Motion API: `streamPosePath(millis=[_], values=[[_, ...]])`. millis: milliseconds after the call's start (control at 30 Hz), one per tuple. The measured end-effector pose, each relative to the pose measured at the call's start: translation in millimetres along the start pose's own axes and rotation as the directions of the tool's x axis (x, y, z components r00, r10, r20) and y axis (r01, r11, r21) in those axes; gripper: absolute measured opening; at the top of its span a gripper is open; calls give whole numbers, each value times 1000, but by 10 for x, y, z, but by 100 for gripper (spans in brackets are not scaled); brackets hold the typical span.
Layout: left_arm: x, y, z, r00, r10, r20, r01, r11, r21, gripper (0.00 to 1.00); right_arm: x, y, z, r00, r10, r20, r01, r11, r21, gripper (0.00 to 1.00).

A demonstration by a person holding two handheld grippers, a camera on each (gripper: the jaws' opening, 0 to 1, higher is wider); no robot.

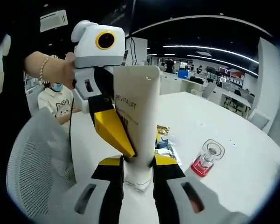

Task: Arrange the skincare products in the storage area until every visible bottle or jar stands upright without overlapping.

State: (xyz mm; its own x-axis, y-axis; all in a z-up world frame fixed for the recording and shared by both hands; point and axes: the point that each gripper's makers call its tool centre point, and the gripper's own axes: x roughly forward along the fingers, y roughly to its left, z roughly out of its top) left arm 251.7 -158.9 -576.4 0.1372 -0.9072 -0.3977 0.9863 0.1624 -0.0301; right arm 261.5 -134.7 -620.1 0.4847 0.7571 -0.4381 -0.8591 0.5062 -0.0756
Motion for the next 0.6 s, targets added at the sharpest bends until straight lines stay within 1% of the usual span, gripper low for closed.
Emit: streamPosePath(millis=[233,367,400,533,600], values=[[79,41,-24,999,-30,-13,30,999,20,9,47,-84,-70,999,-40,6,40,999,24,24],[126,55,-28,999,-30,-18,31,999,33,8,68,-110,-109,997,-73,7,73,997,40,26],[141,63,-32,999,-32,-18,33,999,33,8,76,-134,-132,996,-84,15,83,994,66,26],[204,110,-54,999,-44,-12,44,999,32,8,63,-179,-168,994,-104,28,100,988,114,27],[235,126,-51,999,-46,-9,47,998,34,8,45,-203,-187,992,-121,28,116,985,124,27]])
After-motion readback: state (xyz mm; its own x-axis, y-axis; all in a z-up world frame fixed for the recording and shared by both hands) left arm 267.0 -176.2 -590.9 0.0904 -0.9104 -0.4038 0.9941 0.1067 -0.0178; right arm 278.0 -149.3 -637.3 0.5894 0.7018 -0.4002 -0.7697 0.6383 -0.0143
